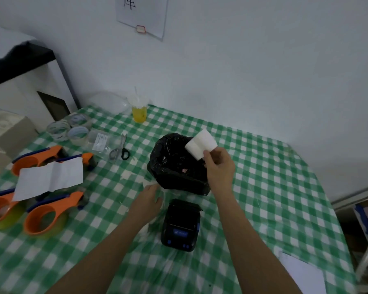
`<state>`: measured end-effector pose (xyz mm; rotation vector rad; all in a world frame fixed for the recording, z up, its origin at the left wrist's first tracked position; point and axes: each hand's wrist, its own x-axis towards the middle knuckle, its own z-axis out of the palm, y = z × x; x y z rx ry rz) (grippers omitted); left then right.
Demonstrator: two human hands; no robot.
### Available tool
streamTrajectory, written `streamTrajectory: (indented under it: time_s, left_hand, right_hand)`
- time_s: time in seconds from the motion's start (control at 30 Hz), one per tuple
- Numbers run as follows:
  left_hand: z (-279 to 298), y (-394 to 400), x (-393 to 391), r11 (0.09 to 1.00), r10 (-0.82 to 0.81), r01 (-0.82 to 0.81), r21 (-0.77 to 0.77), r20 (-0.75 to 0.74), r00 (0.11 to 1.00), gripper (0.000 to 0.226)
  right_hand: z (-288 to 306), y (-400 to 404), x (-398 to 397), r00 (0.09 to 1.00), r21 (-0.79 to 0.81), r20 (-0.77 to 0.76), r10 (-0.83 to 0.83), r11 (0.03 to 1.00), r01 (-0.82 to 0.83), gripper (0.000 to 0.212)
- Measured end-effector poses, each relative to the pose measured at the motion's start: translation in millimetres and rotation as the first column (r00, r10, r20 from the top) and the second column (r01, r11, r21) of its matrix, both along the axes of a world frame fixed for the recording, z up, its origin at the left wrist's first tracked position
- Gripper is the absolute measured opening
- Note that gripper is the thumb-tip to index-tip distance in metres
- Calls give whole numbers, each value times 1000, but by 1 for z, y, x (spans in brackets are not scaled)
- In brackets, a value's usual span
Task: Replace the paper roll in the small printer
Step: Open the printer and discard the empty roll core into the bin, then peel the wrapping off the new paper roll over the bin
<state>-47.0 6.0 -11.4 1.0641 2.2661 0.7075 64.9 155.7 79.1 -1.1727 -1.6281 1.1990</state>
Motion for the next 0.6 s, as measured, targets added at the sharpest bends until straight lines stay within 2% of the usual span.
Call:
streamTrajectory:
  time_s: [0.07,0.1,0.17,0.2,0.27,0.37,0.5,0.6]
  left_hand:
    - [0,-3,-5,999,7,-7,-39,1,1000,45]
    - [0,-5,-6,998,17,-17,-67,5,1000,45]
    - [-3,-10,-7,992,23,-21,-121,16,1000,44]
    - [-6,-13,-9,988,19,-15,-152,24,1000,44]
    - [-14,-21,-13,973,-19,25,-228,28,999,47]
    - [-28,-34,-19,925,-120,127,-359,42,992,58]
    - [-40,-40,-17,855,-235,216,-471,20,972,73]
    - [-43,-40,-13,804,-334,248,-540,-67,940,65]
  right_hand:
    - [-5,16,-17,998,-21,60,-14,1000,16,4]
    - [-13,21,-23,989,-58,144,20,998,-12,4]
    - [-34,24,-26,931,-188,324,167,976,-109,24]
    - [-44,21,-25,904,-239,365,223,961,-141,32]
    - [-54,10,-18,894,-243,376,245,957,-160,37]
    - [-59,-12,-10,906,-185,342,251,963,-198,30]
    - [-71,-35,0,890,-203,324,320,942,-265,25]
    - [-77,-44,5,861,-204,362,358,932,-301,25]
